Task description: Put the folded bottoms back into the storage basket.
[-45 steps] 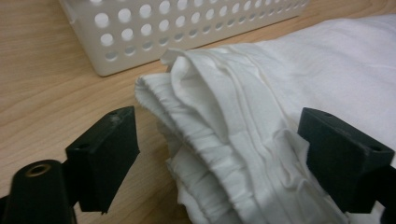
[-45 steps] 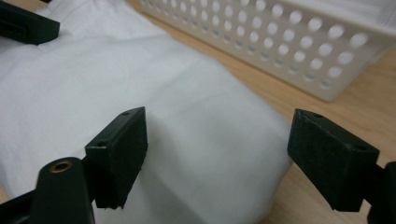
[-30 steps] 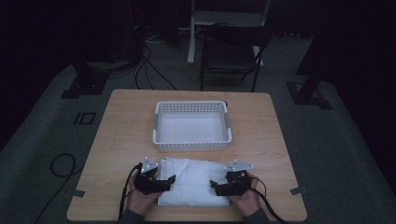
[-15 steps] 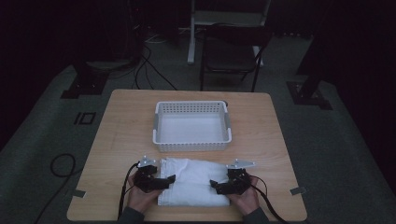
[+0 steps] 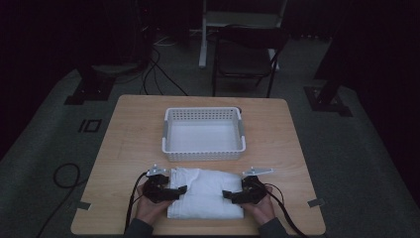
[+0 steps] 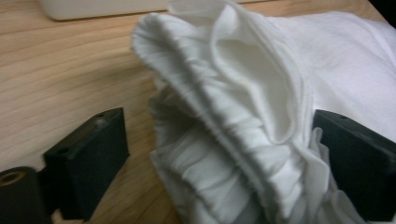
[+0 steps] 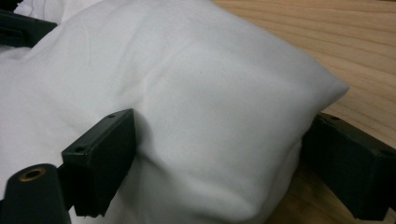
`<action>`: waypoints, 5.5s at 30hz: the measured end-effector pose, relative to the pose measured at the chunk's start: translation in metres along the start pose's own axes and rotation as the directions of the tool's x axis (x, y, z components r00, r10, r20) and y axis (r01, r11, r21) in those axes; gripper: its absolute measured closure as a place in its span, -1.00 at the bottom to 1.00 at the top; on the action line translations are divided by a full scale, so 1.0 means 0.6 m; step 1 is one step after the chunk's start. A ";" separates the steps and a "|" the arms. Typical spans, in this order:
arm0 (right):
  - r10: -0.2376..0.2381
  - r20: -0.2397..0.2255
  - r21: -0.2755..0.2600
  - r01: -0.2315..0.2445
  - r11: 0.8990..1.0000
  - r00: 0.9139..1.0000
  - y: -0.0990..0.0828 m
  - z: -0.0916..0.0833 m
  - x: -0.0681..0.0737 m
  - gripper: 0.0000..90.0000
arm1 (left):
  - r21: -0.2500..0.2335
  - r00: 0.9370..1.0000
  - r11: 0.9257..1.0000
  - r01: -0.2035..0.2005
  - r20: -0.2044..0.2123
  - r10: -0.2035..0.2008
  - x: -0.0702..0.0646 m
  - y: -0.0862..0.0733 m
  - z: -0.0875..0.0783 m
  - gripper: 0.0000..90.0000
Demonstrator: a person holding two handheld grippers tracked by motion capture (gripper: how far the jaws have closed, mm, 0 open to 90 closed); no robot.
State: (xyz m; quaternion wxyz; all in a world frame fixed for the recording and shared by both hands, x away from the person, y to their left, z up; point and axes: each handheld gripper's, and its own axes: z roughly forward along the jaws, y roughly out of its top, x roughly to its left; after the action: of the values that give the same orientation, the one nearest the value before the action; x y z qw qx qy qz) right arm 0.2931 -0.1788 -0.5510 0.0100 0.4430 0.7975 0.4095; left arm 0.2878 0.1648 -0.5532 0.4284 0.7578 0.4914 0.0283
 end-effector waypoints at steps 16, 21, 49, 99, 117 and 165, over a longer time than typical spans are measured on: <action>0.070 -0.114 0.037 -0.067 0.997 0.991 0.035 0.022 -0.029 0.07 | 0.090 0.996 0.996 -0.004 0.093 -0.004 0.008 0.047 0.034 -0.09; 0.088 -0.108 0.050 -0.083 0.995 0.990 0.054 0.031 -0.038 0.20 | 0.088 0.998 0.996 -0.029 0.066 0.023 0.009 0.064 0.039 0.06; -0.074 -0.044 -0.068 0.070 0.995 0.996 0.060 -0.005 -0.003 0.54 | -0.006 0.992 0.992 -0.126 -0.004 0.126 -0.033 0.065 0.003 0.30; -0.172 -0.021 -0.208 0.164 0.964 0.985 0.088 -0.088 0.053 0.56 | -0.144 0.979 0.968 -0.204 -0.056 0.198 -0.094 0.099 -0.087 0.32; -0.213 -0.006 -0.250 0.204 0.946 0.977 0.117 -0.112 0.069 0.57 | -0.185 0.979 0.961 -0.204 -0.053 0.198 -0.101 0.119 -0.112 0.32; -0.250 0.106 -0.339 0.272 0.901 0.962 0.238 -0.131 0.075 0.57 | -0.285 0.973 0.931 -0.228 -0.100 0.208 -0.076 0.241 -0.133 0.33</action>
State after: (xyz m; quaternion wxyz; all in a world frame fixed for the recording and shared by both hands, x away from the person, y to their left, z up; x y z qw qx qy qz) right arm 0.3359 -0.1581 -0.3885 0.1675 0.3353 0.7632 0.5264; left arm 0.3312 0.1574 -0.3876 0.5136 0.7338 0.4089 0.1745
